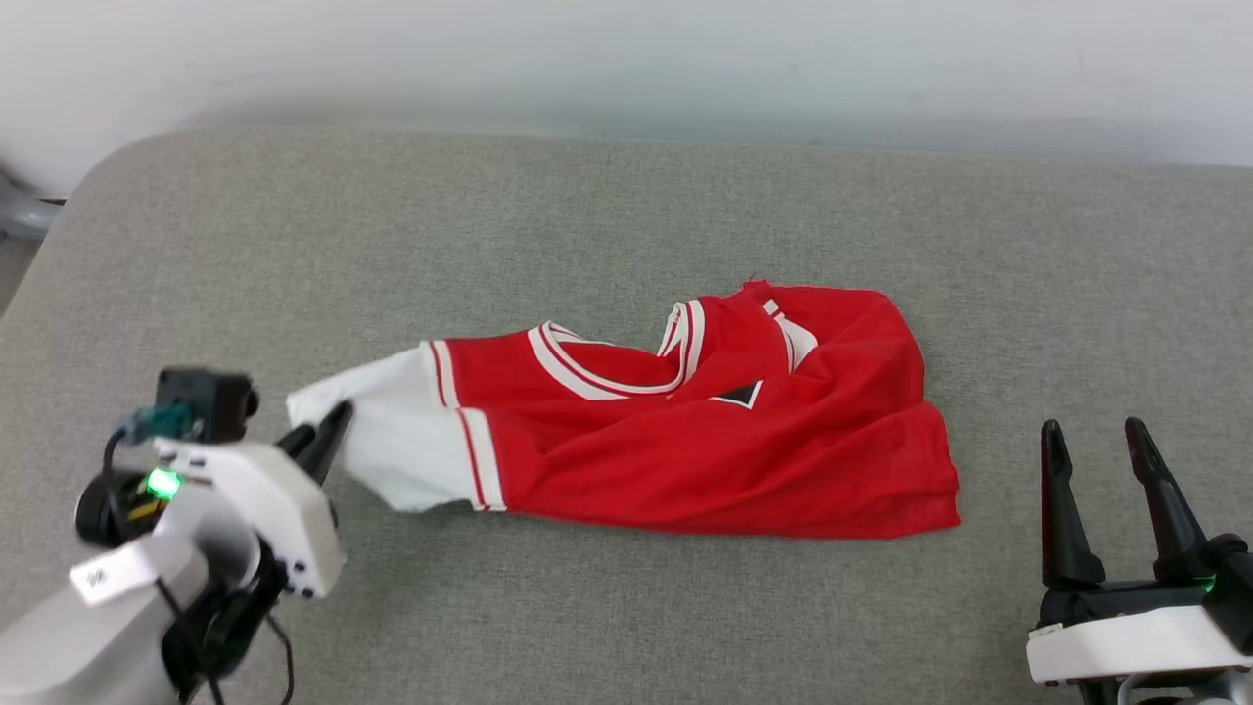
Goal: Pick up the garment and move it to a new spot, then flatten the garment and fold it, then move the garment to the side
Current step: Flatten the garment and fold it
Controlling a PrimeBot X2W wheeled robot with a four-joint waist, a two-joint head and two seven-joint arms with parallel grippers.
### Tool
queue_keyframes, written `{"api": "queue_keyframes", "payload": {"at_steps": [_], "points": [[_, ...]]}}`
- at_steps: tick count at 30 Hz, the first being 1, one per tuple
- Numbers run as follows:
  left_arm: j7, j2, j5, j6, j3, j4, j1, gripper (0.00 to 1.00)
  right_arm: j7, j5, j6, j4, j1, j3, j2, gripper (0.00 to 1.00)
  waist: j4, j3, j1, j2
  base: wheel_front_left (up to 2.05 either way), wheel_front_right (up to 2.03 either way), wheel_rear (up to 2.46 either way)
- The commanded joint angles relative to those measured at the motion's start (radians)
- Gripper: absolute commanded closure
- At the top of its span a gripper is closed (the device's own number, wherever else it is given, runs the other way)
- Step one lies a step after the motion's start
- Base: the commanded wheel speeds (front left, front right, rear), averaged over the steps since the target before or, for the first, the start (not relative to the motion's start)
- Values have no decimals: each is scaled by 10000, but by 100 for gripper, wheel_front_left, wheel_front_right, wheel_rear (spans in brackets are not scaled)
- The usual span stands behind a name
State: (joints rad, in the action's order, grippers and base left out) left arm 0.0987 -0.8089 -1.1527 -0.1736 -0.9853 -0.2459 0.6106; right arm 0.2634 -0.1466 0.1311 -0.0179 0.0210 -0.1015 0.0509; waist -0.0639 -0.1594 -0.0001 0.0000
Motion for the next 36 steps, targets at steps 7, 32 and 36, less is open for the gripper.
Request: {"api": "queue_keyframes", "payload": {"at_steps": [7,32,36], "points": [[485,-178,-993,-283,298,-603,-1536,100,20,163,-7,-25,-129,-93,-14,0,-115,-178,1,0,0,0,0],[1661,1704,1673,-901,2769,-1496,-2822,0,20,943,-7,-493,-337,-619,-15,0,-148,827,1,0,0,0,0],[1664,2182,3167,-1305,4083,-357,-3643,0,20,1422,-7,-770,-828,-513,-15,0,-206,938,1,0,0,0,0]]}}
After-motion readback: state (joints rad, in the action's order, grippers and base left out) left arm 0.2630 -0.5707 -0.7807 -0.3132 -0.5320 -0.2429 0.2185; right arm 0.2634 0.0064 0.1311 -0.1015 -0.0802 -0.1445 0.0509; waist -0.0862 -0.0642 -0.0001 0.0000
